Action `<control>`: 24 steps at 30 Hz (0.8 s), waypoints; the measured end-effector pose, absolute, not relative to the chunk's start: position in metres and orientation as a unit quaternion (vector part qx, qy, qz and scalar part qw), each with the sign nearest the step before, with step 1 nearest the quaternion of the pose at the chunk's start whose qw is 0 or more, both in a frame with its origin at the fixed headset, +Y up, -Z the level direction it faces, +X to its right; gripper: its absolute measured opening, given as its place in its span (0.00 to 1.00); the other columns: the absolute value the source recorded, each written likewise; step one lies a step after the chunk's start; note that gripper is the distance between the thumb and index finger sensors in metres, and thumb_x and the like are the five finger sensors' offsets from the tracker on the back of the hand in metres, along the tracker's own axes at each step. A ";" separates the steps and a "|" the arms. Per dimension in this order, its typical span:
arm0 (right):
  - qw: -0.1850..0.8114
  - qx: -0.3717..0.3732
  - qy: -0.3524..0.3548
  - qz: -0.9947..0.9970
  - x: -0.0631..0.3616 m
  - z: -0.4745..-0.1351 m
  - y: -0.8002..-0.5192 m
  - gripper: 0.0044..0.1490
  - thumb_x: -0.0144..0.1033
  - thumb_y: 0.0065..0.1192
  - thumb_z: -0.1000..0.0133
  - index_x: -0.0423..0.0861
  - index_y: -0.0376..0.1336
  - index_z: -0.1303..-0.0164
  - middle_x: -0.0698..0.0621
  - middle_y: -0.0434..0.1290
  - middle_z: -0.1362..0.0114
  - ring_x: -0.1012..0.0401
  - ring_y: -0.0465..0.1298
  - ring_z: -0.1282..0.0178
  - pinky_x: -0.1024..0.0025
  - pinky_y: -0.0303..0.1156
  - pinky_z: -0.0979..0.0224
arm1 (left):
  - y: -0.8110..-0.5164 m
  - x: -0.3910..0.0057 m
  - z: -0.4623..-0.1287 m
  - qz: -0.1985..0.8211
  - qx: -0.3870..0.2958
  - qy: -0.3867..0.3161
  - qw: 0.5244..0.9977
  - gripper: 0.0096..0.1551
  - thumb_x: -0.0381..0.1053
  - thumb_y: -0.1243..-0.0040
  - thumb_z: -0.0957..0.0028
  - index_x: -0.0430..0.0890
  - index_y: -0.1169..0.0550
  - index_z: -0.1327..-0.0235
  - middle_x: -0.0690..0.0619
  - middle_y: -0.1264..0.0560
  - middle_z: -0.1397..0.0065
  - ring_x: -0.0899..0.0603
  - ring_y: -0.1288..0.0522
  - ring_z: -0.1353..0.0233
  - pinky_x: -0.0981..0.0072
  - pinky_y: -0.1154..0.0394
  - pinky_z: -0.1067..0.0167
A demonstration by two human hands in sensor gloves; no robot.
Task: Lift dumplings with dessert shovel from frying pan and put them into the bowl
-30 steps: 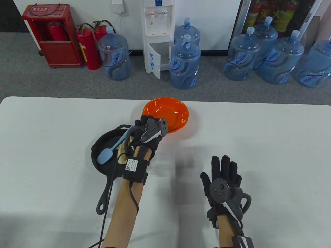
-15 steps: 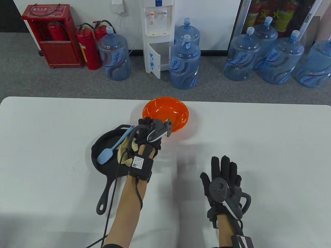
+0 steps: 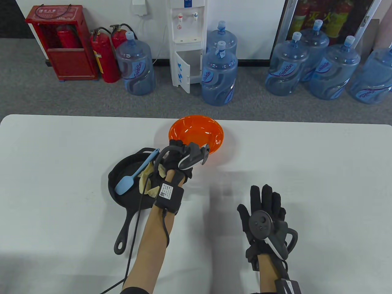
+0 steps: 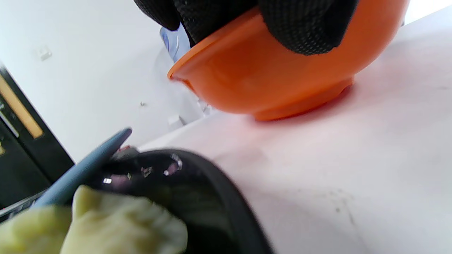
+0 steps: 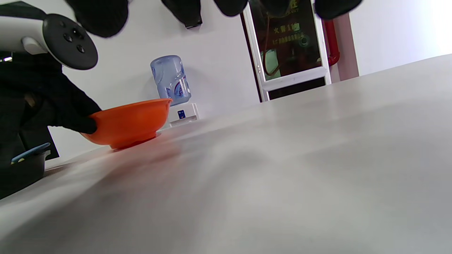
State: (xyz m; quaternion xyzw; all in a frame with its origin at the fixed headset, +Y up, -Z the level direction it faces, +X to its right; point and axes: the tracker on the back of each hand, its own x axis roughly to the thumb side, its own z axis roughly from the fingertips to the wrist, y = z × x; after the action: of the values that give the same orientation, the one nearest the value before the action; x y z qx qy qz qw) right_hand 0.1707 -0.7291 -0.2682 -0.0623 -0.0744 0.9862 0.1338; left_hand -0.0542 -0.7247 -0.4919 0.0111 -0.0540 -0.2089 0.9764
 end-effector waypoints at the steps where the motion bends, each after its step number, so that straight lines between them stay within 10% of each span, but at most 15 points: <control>1: 0.134 -0.062 -0.074 0.986 0.171 -0.268 -0.729 0.48 0.64 0.43 0.30 0.52 0.40 0.04 0.40 0.36 0.05 0.38 0.40 0.10 0.29 0.47 0.18 | -0.724 -0.053 -0.492 -0.211 0.018 -0.058 0.976 0.23 0.56 0.41 0.50 0.66 0.20 0.41 0.68 0.22 0.28 0.53 0.29 0.17 0.59 0.36 0.20; 24: 0.210 -0.058 -0.075 0.973 0.180 -0.268 -0.729 0.49 0.64 0.43 0.30 0.51 0.40 0.04 0.39 0.37 0.05 0.37 0.41 0.10 0.29 0.48 0.19 | -0.666 -0.086 -0.418 -0.228 0.124 -0.128 0.957 0.22 0.56 0.41 0.51 0.65 0.19 0.44 0.67 0.20 0.31 0.53 0.26 0.19 0.60 0.33 0.22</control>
State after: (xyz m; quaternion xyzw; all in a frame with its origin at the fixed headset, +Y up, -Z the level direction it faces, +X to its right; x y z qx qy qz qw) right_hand 0.1801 -0.7289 -0.2676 -0.0584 -0.0747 0.9730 0.2104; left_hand -0.0861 -0.6657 -0.4176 0.1244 -0.1283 -0.2282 0.9571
